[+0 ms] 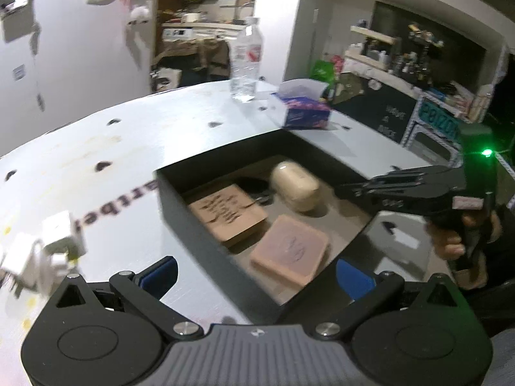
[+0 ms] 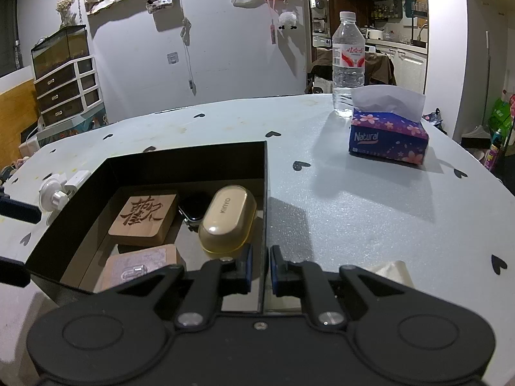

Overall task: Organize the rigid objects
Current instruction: 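Carry the pink block into the black box beside the carved block and release, then move the left gripper to the clear round suction holder and grasp it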

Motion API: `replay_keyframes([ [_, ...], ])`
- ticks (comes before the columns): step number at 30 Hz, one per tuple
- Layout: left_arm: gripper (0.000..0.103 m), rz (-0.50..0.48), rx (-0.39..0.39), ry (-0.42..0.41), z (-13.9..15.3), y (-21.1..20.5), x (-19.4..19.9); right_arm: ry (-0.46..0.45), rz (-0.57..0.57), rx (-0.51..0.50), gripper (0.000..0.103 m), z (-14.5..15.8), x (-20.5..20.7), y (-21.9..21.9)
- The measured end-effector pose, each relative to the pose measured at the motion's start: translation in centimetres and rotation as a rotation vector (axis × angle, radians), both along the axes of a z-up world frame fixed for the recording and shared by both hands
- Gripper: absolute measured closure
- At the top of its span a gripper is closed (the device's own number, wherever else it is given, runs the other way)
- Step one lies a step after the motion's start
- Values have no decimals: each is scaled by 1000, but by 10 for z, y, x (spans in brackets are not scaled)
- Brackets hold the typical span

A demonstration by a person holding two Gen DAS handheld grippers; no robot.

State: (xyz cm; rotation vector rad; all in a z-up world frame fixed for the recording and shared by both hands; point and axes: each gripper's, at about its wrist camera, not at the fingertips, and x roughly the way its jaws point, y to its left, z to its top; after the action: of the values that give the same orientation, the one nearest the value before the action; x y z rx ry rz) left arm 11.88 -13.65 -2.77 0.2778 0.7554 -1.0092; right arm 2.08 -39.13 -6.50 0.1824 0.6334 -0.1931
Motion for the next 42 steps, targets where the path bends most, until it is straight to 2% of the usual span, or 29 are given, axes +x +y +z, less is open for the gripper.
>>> replay_keyframes([
  [2,0,37,22,-4,-4,6,3,0,0,-1,91,0,0,0],
  [6,0,62,-2,28,-7,20,9,0,0,-1,91,0,0,0],
  [12,0,139,-6,-7,-4,37,13,0,-1,-1,91,0,0,0],
  [19,0,314,41,-32,-14,55,34,0,0,-1,91,0,0,0],
  [25,0,462,94,-102,-28,67,54,0,-1,-1,90,0,0,0],
  [27,2,488,96,-142,-29,69,59,1,-1,-1,90,0,0,0],
  [30,13,490,111,-188,-30,67,65,1,-1,-1,90,0,0,0],
  [34,15,472,148,-222,-37,57,72,1,-1,-2,90,0,0,0],
  [40,30,474,200,-245,-50,41,85,1,0,-1,90,0,0,0],
  [42,35,484,194,-250,-51,40,88,1,0,-1,90,0,0,1],
])
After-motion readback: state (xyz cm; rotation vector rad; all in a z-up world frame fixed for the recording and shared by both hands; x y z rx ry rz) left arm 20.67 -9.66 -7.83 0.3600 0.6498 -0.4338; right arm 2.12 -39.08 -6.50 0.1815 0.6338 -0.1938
